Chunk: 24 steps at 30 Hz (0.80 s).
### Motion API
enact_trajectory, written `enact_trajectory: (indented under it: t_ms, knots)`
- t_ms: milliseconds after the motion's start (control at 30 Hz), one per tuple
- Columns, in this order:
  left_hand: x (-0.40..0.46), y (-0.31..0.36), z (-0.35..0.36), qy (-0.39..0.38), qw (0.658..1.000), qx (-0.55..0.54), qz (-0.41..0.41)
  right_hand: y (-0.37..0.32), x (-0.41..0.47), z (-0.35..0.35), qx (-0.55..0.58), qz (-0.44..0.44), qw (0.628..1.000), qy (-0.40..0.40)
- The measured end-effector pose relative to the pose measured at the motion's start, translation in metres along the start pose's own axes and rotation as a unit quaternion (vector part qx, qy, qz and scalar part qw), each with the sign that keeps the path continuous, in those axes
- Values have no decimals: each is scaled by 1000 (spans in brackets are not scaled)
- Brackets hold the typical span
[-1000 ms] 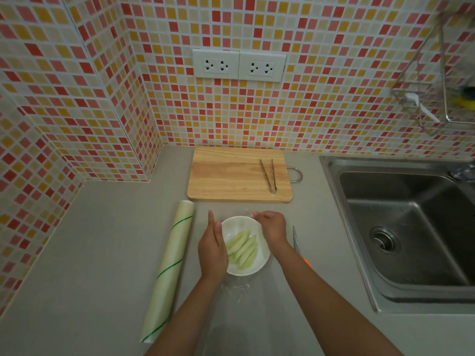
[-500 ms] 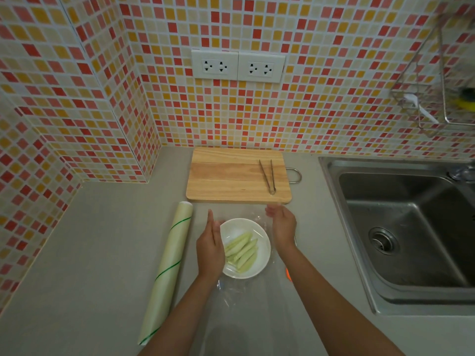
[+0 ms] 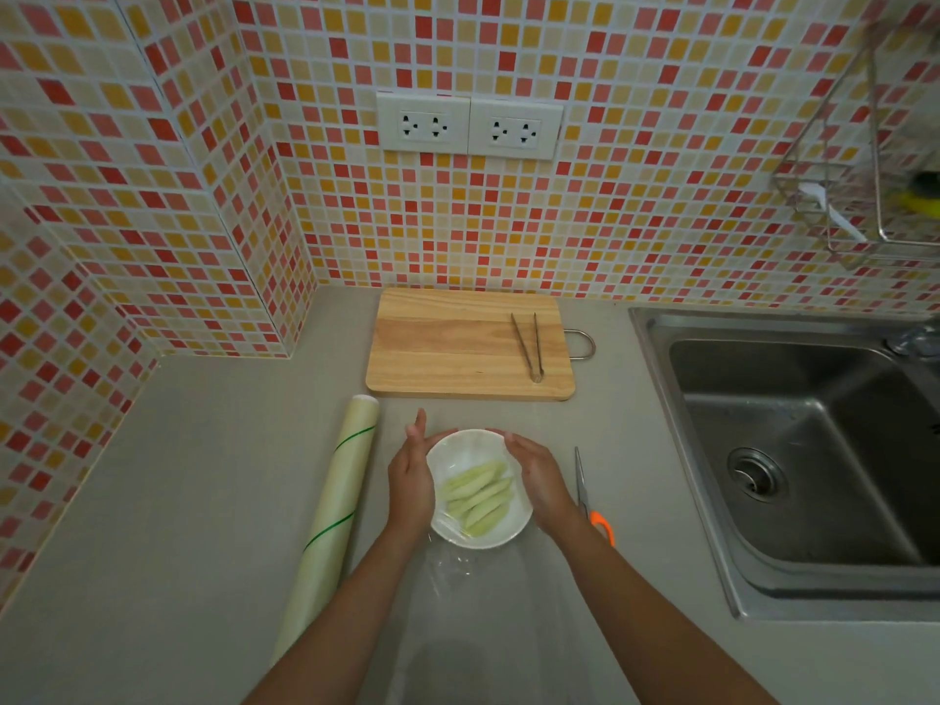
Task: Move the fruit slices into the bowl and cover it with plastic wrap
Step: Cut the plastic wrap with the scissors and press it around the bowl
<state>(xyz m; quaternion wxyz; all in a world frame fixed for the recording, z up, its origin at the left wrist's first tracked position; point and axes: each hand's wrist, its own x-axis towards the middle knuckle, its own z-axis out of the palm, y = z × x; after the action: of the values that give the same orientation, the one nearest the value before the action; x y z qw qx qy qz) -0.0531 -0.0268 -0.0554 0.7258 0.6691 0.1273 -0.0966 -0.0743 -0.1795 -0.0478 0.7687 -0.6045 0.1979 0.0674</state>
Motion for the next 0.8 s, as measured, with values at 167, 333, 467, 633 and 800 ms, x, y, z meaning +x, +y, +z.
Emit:
enact_trajectory:
  t_ms: [167, 333, 467, 633, 800]
  knots:
    - [14, 13, -8, 99, 994, 46, 31, 12, -9, 8, -26, -50, 990, 129]
    - [1, -6, -14, 121, 981, 143, 42, 18, -11, 13, -2, -56, 983, 175]
    - [-5, -13, -12, 106, 964, 244, 18, 19, -11, 12, 4, -58, 983, 175]
    - [2, -10, -12, 68, 961, 251, -96, 19, -14, 9, -6, -60, 984, 168]
    - [3, -9, -14, 46, 952, 287, -98, 18, -20, 5, -23, -65, 986, 153]
